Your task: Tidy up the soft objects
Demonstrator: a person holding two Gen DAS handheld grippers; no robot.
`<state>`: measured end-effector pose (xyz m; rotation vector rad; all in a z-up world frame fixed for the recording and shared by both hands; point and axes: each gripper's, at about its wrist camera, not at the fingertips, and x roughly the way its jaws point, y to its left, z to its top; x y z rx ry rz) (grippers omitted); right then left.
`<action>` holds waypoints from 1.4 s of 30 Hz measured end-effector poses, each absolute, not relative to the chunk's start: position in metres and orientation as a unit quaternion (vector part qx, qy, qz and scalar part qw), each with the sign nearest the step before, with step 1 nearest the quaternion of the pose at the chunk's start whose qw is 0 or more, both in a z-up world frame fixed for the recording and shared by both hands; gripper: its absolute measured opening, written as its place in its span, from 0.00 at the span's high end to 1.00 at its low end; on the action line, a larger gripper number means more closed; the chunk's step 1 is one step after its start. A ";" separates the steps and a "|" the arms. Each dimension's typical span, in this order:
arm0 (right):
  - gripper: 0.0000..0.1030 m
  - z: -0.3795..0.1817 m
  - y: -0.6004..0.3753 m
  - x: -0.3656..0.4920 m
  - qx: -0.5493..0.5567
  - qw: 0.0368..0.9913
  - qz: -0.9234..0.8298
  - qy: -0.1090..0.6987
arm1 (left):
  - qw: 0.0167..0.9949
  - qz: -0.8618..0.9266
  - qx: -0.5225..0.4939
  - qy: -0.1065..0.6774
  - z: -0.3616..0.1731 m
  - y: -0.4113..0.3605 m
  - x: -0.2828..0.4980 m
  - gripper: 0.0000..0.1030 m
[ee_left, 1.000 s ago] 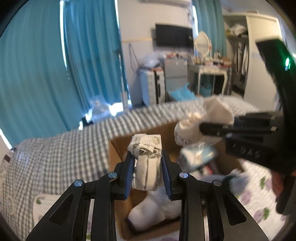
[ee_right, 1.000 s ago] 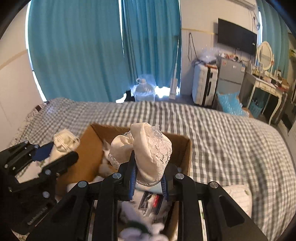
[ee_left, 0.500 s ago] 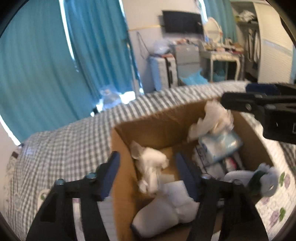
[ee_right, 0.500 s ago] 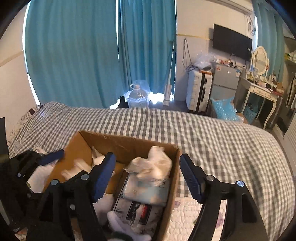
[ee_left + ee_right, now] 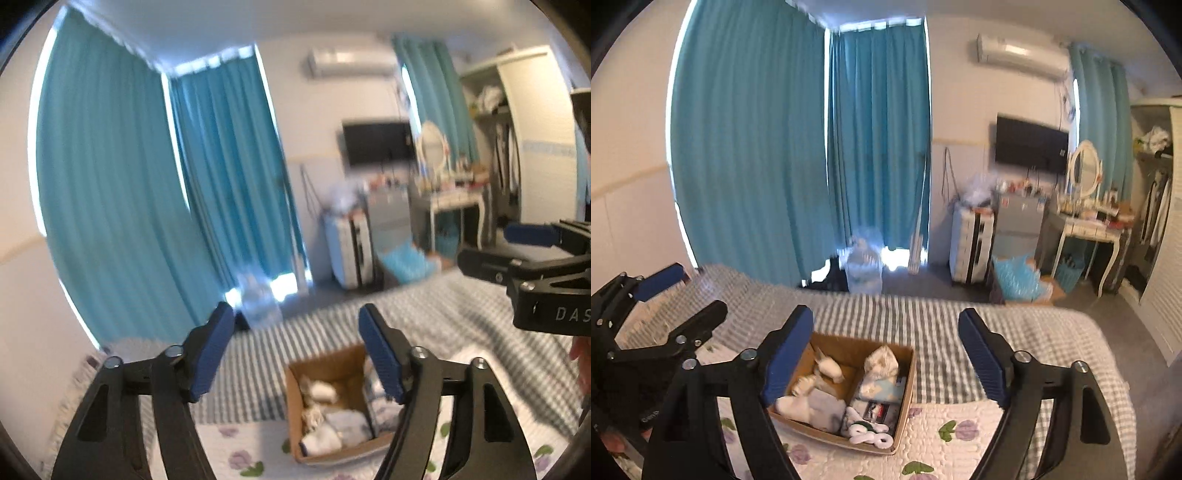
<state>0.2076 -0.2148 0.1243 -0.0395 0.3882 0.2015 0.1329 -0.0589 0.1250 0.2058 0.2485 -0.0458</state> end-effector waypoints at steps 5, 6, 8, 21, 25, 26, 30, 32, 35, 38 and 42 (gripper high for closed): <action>0.06 0.170 -0.224 0.138 -0.012 0.981 0.105 0.162 | 0.993 -0.004 0.114 0.035 0.168 -0.056 0.053 0.26; 0.05 0.175 -0.225 0.125 -0.012 0.981 0.109 0.160 | 0.993 0.004 0.112 0.023 0.173 -0.054 0.040 0.22; 0.00 0.182 -0.228 0.104 -0.010 0.983 0.113 0.146 | 0.995 0.028 0.096 -0.001 0.179 -0.048 0.019 0.18; 0.00 0.163 -0.228 0.028 0.005 0.989 0.125 0.077 | 0.998 0.058 0.010 -0.007 0.151 -0.019 -0.018 0.16; 0.00 0.137 -0.228 0.041 0.007 0.989 0.124 0.084 | 0.998 0.055 -0.012 0.025 0.124 -0.017 0.003 0.16; 0.00 0.126 -0.228 0.048 0.009 0.988 0.123 0.088 | 0.998 0.060 -0.012 0.035 0.115 -0.018 0.010 0.16; 0.00 0.079 -0.226 0.076 0.014 0.990 0.102 0.099 | 0.996 0.047 -0.005 0.077 0.079 -0.022 0.035 0.16; 0.00 0.059 -0.225 0.090 0.015 0.988 0.108 0.112 | 0.995 0.039 -0.007 0.089 0.061 -0.023 0.046 0.16; 0.00 0.028 -0.218 0.111 0.004 0.987 0.095 0.130 | 0.993 0.033 -0.005 0.110 0.039 -0.026 0.061 0.16; 0.00 0.004 -0.217 0.131 0.009 0.984 0.096 0.150 | 0.991 0.028 0.001 0.128 0.019 -0.027 0.068 0.16; 0.00 -0.018 -0.214 0.147 0.006 0.981 0.095 0.172 | 0.989 0.024 0.004 0.147 0.003 -0.026 0.075 0.16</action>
